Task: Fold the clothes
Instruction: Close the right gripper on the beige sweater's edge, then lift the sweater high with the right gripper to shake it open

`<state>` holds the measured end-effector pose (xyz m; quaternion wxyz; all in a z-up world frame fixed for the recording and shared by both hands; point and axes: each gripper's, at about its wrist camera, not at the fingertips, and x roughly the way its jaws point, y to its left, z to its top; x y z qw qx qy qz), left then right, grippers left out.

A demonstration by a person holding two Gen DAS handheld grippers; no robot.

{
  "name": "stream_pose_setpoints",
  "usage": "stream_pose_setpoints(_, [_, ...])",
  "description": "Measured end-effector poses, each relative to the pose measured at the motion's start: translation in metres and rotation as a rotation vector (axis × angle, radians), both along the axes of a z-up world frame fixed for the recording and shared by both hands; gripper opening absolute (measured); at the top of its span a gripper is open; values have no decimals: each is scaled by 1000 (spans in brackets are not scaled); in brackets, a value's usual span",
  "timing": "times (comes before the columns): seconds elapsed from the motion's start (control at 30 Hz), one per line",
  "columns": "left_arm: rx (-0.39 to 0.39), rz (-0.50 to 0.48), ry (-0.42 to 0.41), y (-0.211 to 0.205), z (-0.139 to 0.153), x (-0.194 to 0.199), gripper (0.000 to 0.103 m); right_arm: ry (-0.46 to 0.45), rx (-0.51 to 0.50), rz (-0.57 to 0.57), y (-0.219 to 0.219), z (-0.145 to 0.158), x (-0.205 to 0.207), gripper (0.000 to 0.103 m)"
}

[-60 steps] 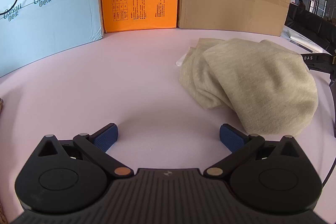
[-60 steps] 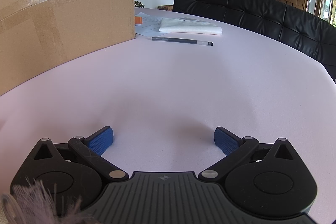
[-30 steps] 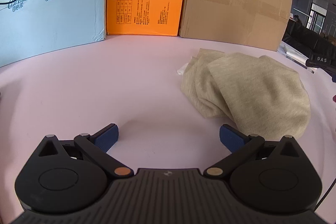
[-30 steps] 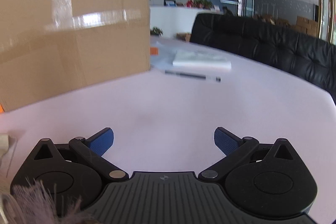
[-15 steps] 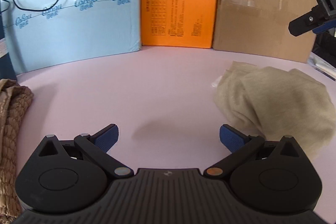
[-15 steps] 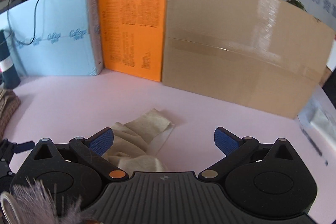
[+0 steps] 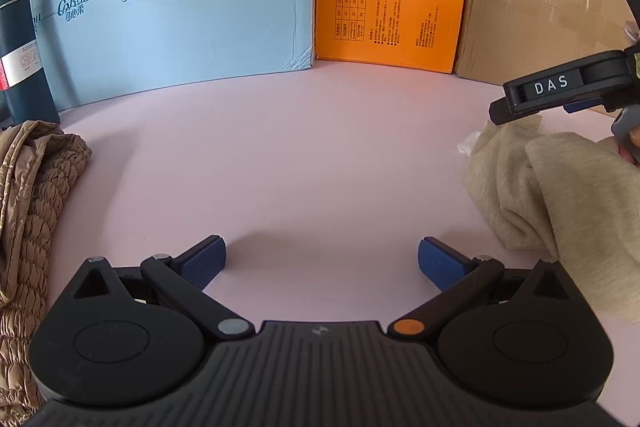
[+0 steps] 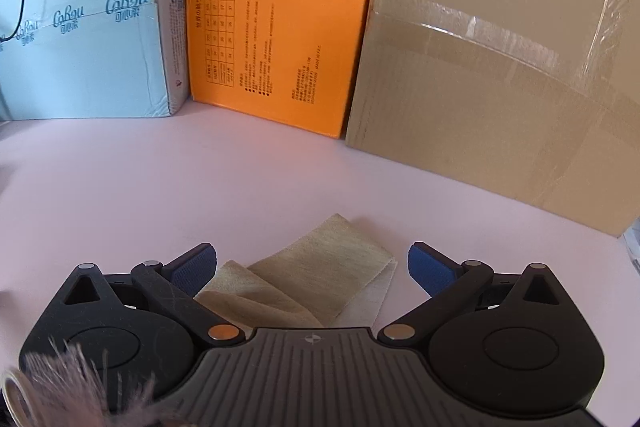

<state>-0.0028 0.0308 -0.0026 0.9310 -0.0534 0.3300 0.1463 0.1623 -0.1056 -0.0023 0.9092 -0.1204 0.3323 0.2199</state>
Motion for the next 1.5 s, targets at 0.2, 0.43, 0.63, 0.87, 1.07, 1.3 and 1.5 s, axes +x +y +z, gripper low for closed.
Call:
stream_pose_setpoints(0.2, [9, -4, 7, -3, 0, 1, 103, 40, 46, 21, -7, -16, -8, 71])
stream_pose_setpoints(0.43, [11, -7, 7, -5, 0, 3, 103, 27, 170, 112, -15, -4, -35, 4])
stream_pose_setpoints(0.63, [8, -9, 6, -5, 1, 3, 103, -37, 397, 217, -36, 56, -73, 3])
stream_pose_setpoints(0.87, [6, -22, 6, -6, 2, -1, 103, -91, 285, 195, -30, 87, -105, 79])
stream_pose_setpoints(1.07, [8, -29, 4, -9, 2, 0, 103, -56, 51, 60, 2, 28, -55, 81])
stream_pose_setpoints(1.3, [7, -37, 3, -8, 2, 3, 103, -3, 2, -4, 18, -19, -22, 60])
stream_pose_setpoints(1.5, [4, -38, 2, -8, 2, 3, 103, -115, -77, 60, 36, -26, -45, 6])
